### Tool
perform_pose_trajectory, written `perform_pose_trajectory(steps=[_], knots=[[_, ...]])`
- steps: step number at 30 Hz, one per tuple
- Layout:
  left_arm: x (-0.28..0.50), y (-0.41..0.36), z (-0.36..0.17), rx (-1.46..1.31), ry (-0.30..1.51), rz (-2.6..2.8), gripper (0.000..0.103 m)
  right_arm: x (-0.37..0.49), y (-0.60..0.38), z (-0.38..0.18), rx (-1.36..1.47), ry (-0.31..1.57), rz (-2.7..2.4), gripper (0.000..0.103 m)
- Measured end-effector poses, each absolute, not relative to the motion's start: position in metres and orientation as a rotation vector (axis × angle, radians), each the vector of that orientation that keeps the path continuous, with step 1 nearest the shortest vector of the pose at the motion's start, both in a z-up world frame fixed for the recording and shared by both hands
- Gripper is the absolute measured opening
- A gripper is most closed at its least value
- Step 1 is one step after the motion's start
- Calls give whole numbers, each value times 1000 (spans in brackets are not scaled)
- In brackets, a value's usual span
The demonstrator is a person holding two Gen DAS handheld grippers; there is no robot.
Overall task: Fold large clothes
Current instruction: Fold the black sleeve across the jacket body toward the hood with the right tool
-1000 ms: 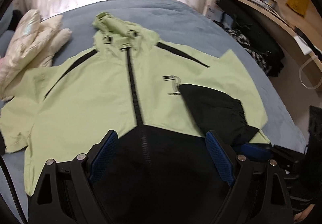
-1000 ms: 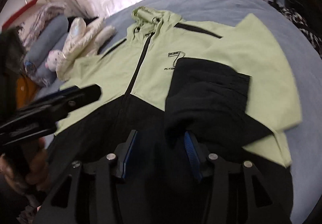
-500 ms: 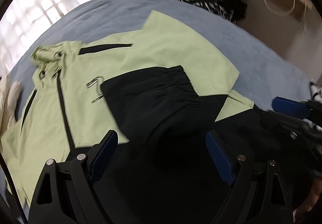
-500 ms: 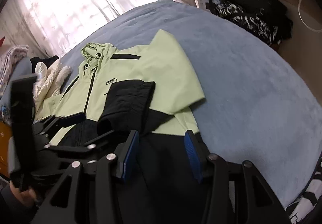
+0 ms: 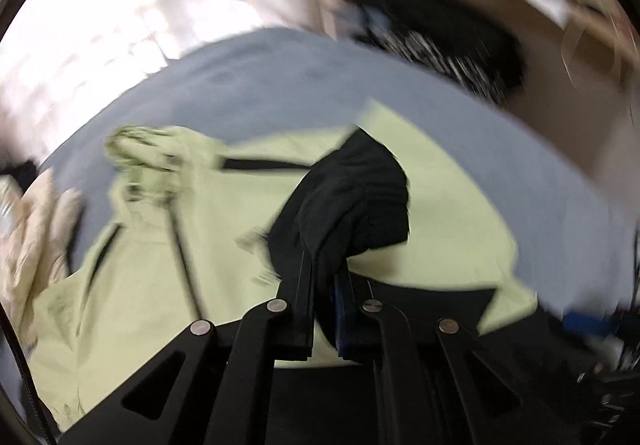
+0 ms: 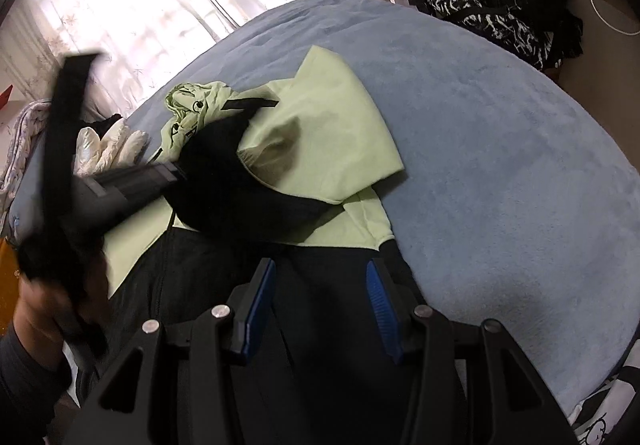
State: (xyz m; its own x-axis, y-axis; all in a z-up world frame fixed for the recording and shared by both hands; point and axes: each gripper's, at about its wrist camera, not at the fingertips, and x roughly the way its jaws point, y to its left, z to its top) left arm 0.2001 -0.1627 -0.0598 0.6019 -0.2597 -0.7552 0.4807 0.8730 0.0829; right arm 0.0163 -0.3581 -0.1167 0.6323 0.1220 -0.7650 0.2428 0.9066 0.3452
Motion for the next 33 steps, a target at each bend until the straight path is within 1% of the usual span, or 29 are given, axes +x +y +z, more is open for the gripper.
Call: perform_pose_trajectory(steps=[1, 3, 4, 6, 7, 8, 9, 12, 15, 18, 22, 23, 24, 25, 26, 27, 30, 33], knots=[[208, -142, -52, 232, 811, -400, 7, 17, -357, -116, 442, 889, -72, 48], [223, -98, -50, 115, 826, -332, 12, 18, -354, -115, 442, 885, -66, 48], [227, -81, -54, 72, 848, -311, 16, 19, -353, -114, 442, 884, -61, 48], [236, -39, -74, -54, 927, -272, 40, 23, -349, -115, 438, 888, -52, 48], [237, -24, -83, -102, 957, -270, 46, 25, -347, -115, 435, 893, -48, 48], [237, -11, -93, -141, 989, -267, 55, 28, -344, -115, 430, 899, -41, 48], [238, 3, -103, -186, 1026, -267, 58, 31, -341, -115, 425, 902, -33, 48], [240, 37, -125, -315, 1090, -302, 59, 42, -335, -112, 410, 909, -10, 48], [244, 54, -135, -407, 1104, -324, 63, 56, -331, -105, 379, 908, -3, 48], [253, 56, -145, -407, 1126, -334, 66, 70, -331, -98, 349, 898, -6, 48], [273, 42, -167, -316, 1217, -360, 65, 99, -342, -92, 341, 910, -21, 48], [274, 37, -170, -286, 1226, -355, 62, 107, -347, -91, 341, 915, -32, 48], [274, 33, -171, -246, 1219, -333, 39, 114, -351, -92, 342, 917, -38, 48], [275, 27, -171, -185, 1219, -287, 25, 122, -357, -92, 345, 919, -45, 48], [276, 20, -169, -149, 1222, -277, 20, 130, -363, -94, 350, 927, -54, 48], [277, 17, -165, -142, 1211, -279, 12, 136, -367, -95, 357, 934, -61, 48], [283, 2, -133, -70, 1113, -266, 9, 156, -380, -98, 369, 943, -74, 48], [296, 8, -88, -96, 958, -237, 9, 176, -390, -97, 363, 932, -75, 48]])
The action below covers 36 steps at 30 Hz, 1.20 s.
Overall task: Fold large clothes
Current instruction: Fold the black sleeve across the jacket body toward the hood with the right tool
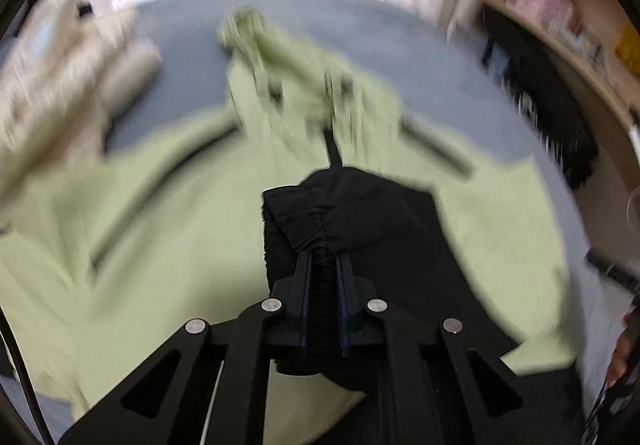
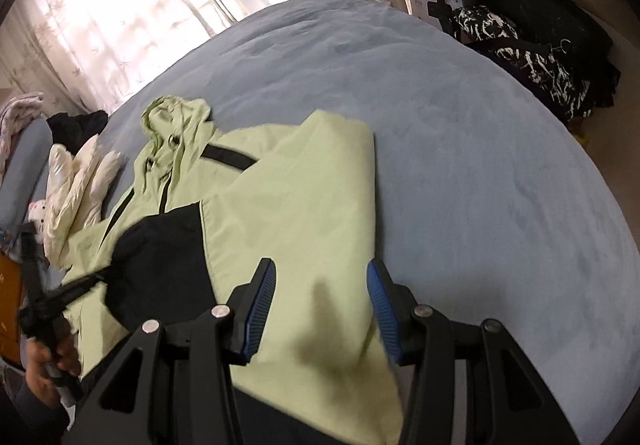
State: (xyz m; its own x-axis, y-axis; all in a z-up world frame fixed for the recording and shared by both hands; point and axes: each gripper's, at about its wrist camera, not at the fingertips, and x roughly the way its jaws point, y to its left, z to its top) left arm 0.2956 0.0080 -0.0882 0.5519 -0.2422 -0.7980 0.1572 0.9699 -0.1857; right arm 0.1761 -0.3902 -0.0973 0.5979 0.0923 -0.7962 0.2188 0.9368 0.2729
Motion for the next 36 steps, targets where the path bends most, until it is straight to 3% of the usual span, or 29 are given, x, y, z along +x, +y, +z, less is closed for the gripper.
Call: perform_pose_trajectory(steps=[4, 10, 17, 18, 19, 20, 26, 28, 36], knots=[[317, 41, -77, -170, 909, -94, 9, 200, -398, -102, 351, 928, -84, 48], [334, 63, -139, -192, 1088, -48, 10, 240, -414, -131, 444, 991, -37, 48], [332, 51, -148, -202, 1095, -63, 11, 289, -418, -170, 531, 1102, 9, 47], [335, 49, -150, -200, 1096, -74, 11, 292, -414, -170, 487, 1095, -1, 35], [337, 50, -152, -204, 1094, -89, 11, 295, -409, -167, 409, 1091, -29, 5], [336, 48, -151, -210, 1090, -107, 11, 296, -406, -161, 338, 1081, -56, 4], [336, 30, -159, -132, 1089, -93, 11, 303, -423, -170, 259, 1092, -120, 5], [339, 34, -167, -145, 1112, -90, 12, 299, -430, -169, 321, 1099, -112, 10], [308, 29, -125, -60, 990, -165, 23, 246, -401, -112, 285, 977, -72, 13]])
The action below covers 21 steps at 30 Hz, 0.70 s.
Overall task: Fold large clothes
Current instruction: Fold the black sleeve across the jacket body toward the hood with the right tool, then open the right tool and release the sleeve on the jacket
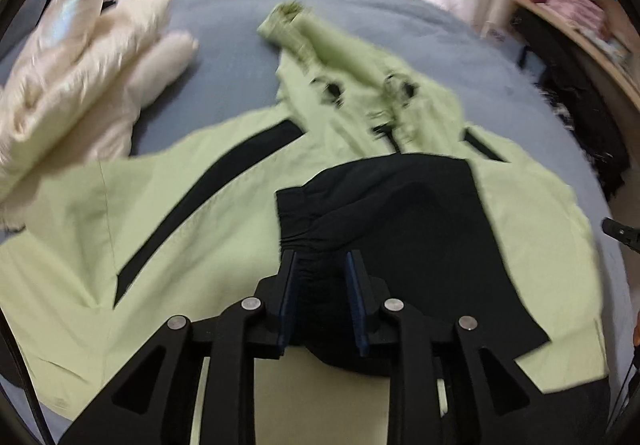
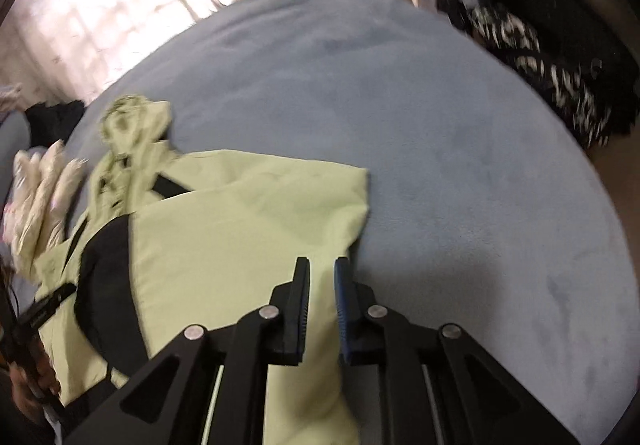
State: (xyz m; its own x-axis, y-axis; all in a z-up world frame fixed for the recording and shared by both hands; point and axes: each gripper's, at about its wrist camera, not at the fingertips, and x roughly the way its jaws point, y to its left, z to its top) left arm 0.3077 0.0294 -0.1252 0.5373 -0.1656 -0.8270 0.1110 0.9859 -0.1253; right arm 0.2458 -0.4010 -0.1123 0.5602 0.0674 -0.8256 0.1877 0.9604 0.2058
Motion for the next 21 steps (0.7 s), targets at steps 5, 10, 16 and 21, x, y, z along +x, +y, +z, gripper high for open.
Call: perform_pose_trajectory(steps=[5, 10, 16, 21], knots=[[301, 12, -116, -151, 1039, -239, 25, 233, -326, -113, 217, 1025, 55, 27], [301, -24, -149, -126, 1092, -191, 25, 239, -259, -140, 157, 1051, 147, 27], [297, -26, -173, -81, 1108, -164, 25, 234, -284, -170, 78, 1070, -16, 27], [295, -21, -173, -56, 1107, -189, 25, 212, -360, -171, 151, 1052, -143, 19]])
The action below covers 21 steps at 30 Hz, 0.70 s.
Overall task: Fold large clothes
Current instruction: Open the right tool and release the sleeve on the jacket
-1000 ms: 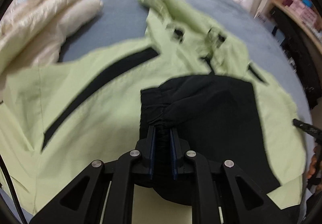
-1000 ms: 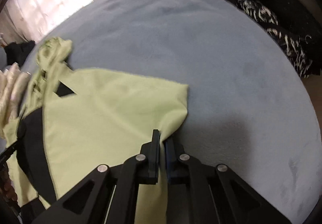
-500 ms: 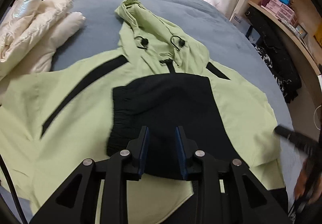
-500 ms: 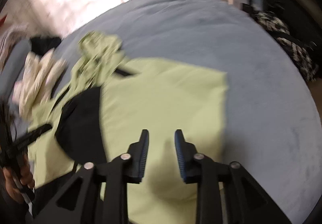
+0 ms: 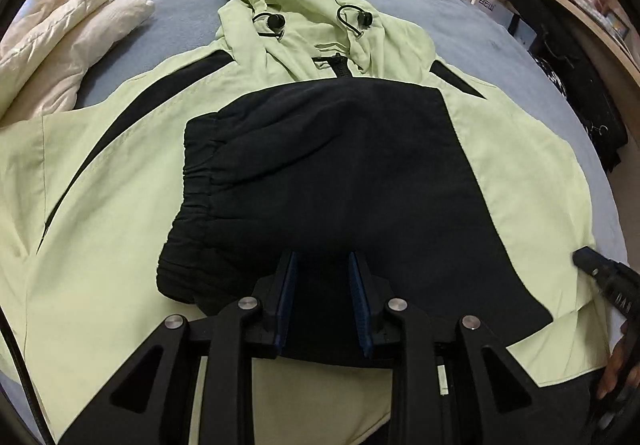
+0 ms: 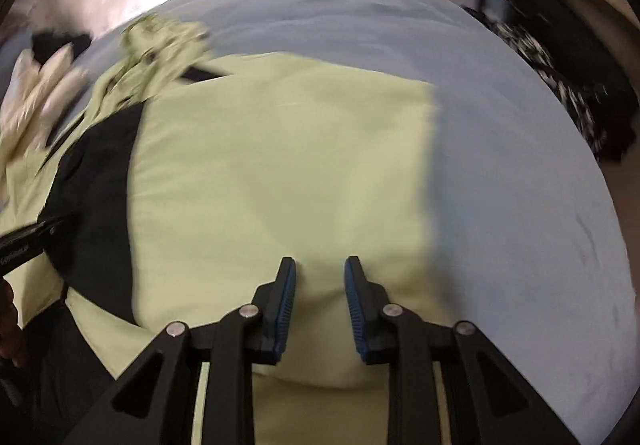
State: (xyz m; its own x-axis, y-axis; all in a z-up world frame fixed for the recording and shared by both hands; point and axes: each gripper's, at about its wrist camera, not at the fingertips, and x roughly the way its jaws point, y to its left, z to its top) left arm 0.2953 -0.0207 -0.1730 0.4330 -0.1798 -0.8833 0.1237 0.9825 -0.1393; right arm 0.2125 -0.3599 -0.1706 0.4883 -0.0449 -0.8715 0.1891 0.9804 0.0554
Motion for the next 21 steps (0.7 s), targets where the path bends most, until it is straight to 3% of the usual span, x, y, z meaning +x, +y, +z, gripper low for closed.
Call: perform_pose_trajectory(steps=[2, 7, 17, 21], knots=[[296, -22, -174, -56, 1109, -191, 25, 208, -373, -169, 179, 1053, -140, 14], [297, -24, -173, -43, 1105, -174, 27, 212, -359, -170, 111, 1064, -174, 17], [282, -27, -159, -37, 1111, -171, 50, 204, -360, -159, 174, 1076, -189, 20], [264, -24, -144, -44, 1090, -169, 52, 188, -348, -145, 197, 1058, -165, 22]])
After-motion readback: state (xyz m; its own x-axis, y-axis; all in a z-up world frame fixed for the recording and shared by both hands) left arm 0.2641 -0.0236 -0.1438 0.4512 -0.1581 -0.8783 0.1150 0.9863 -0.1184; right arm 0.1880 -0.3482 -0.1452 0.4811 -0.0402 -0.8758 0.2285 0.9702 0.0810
